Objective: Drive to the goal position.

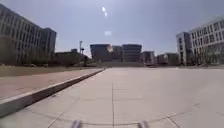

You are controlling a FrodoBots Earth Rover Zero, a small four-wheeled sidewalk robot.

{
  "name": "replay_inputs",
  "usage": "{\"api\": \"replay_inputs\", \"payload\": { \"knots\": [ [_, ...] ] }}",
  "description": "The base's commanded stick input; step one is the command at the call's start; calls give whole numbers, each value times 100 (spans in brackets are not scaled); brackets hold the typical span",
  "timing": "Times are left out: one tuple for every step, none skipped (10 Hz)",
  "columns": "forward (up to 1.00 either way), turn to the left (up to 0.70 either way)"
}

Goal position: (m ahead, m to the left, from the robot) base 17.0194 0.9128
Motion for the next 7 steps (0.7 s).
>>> {"api": "replay_inputs", "payload": {
  "knots": [
    [85,0],
    [85,0],
    [85,0],
    [85,0],
    [85,0],
    [85,0],
    [85,0]
  ]
}}
